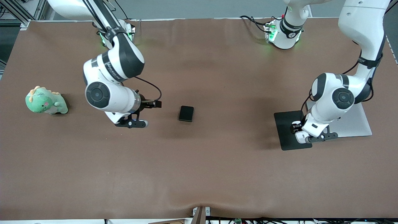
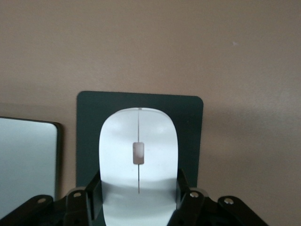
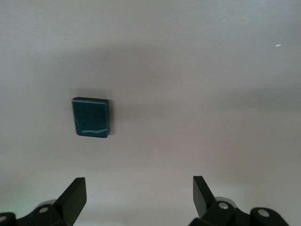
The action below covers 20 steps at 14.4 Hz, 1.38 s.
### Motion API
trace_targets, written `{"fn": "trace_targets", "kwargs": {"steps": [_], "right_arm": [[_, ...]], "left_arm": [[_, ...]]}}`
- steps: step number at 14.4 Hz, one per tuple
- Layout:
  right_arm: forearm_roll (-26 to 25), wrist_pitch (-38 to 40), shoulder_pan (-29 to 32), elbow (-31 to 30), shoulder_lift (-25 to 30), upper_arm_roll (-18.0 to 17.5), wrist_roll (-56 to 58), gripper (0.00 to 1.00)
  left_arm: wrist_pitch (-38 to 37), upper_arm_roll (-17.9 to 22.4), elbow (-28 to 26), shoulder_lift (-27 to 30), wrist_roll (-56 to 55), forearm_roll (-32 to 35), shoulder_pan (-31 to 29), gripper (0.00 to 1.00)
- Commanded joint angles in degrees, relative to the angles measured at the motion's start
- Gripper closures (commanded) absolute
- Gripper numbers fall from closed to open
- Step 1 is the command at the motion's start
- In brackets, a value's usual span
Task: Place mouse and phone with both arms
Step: 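Carry the mouse onto the pad while the right gripper reaches the phone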
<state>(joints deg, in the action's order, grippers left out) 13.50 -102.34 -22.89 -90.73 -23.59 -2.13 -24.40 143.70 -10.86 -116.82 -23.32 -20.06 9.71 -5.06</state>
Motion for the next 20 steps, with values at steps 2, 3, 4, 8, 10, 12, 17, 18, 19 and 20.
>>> {"fn": "trace_targets", "kwargs": {"steps": [2,3,4,8,10,12,17,18,19,20], "right_arm": [[1.53,-5.31,-2.95,0.20,-2.33,0.38,-3.37,0.00],[1.53,-6.81,-3.74,0.20,-2.94,0.38,-3.55,0.00],[1.53,-7.61,-4.18,0.20,-3.56,0.38,-3.64,0.00],[0.92,-13.32,-8.13,-0.24,-7.07,0.46,-5.39,0.00],[0.82,-17.43,-9.28,-1.81,-8.40,0.55,-5.40,0.00],[0.82,-23.93,-10.33,-5.41,-8.40,0.55,-5.40,0.00],[0.73,-26.41,-12.44,-6.39,-10.41,0.64,-10.31,0.00],[0.73,-27.64,-12.79,-6.74,-11.03,0.64,-11.10,0.00],[0.73,-28.52,-13.14,-7.09,-11.30,0.64,-11.89,0.00],[0.56,-28.88,-13.93,-7.09,-11.82,0.73,-12.69,0.00]], "left_arm": [[3.78,-0.30,-1.92,-1.55,0.73,1.54,-0.74,1.00],[3.87,-0.30,-2.27,-1.55,0.73,2.15,-0.83,1.00],[3.87,-0.30,-2.36,-1.46,0.73,2.77,-0.83,1.00],[6.67,-0.21,-2.80,-3.92,0.73,3.82,-2.32,1.00],[8.43,-0.21,-2.89,-5.15,0.73,5.49,-3.37,0.96],[8.79,-0.39,-2.80,-5.51,0.73,5.76,-3.99,0.93],[9.40,-0.56,-2.45,-6.21,0.55,5.85,-3.82,0.83],[9.75,-0.56,-2.45,-6.47,0.55,5.85,-3.73,0.82],[9.93,-0.65,-2.36,-6.47,0.46,5.85,-3.64,0.82],[10.02,-0.74,-2.45,-6.47,0.11,5.85,-3.47,0.82]]}}
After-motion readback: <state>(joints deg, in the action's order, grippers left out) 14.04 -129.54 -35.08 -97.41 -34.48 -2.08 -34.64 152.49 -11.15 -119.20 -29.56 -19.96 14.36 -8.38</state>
